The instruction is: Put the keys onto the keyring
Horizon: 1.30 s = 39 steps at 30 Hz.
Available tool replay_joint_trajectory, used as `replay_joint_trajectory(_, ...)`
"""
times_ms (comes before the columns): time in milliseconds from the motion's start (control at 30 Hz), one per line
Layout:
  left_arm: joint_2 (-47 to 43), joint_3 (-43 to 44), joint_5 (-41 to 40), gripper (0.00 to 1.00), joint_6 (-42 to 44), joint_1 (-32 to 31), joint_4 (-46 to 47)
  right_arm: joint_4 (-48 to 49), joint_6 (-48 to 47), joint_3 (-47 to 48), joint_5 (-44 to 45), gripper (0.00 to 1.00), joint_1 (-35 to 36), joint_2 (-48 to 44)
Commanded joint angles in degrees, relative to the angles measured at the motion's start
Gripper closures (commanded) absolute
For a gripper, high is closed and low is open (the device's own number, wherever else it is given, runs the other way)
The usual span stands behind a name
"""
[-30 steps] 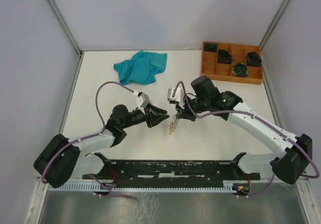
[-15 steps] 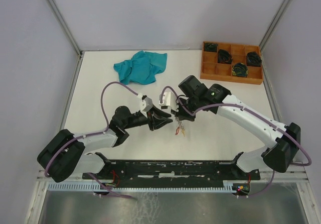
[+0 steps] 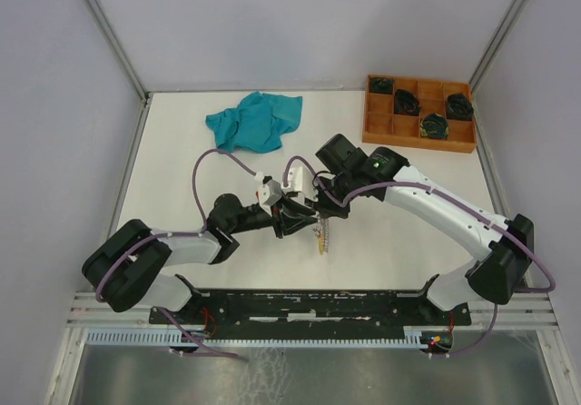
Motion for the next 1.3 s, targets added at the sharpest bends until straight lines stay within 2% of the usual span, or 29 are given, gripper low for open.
replay_joint_trajectory(0,0.8,0.1,0.9,0.68,3.6,-0.2,5.3,0.0,-0.7,3.5,-0.9,0.99,0.5,0.3)
replay_joint_trajectory(600,0.0,2.1,1.8,0.86,5.4,-0.7,-1.0,-0.4,-0.6,5.1,-1.2,0.99,2.4,2.5)
replay_joint_trajectory(733,-0.4,2.0,2.1,0.93,5.4,-0.9,-1.0,-0.9,-0.6,5.6,-1.6,0.97,2.5,3.3)
replay_joint_trajectory(800,-0.5,1.9,2.2,0.97,5.2,-0.9,-0.4,-0.8,-0.6,5.7,-2.1,0.94,2.6,3.5)
replay_joint_trajectory(933,-0.7,0.3,0.7,0.97,4.1,-0.9,3.0,-0.9,-0.5,5.4,-1.9,0.9,2.5,3.2)
replay_joint_trajectory(1100,-2.0,-2.0,-2.4,0.97,4.0,-0.9,6.3,0.0,0.6,3.9,-0.3,0.78,2.1,1.2)
replay_joint_trajectory(1267,-3.0,-3.0,-3.9,0.97,3.7,-1.0,7.5,3.8,1.7,0.0,-3.7,0.64,-1.1,-2.9)
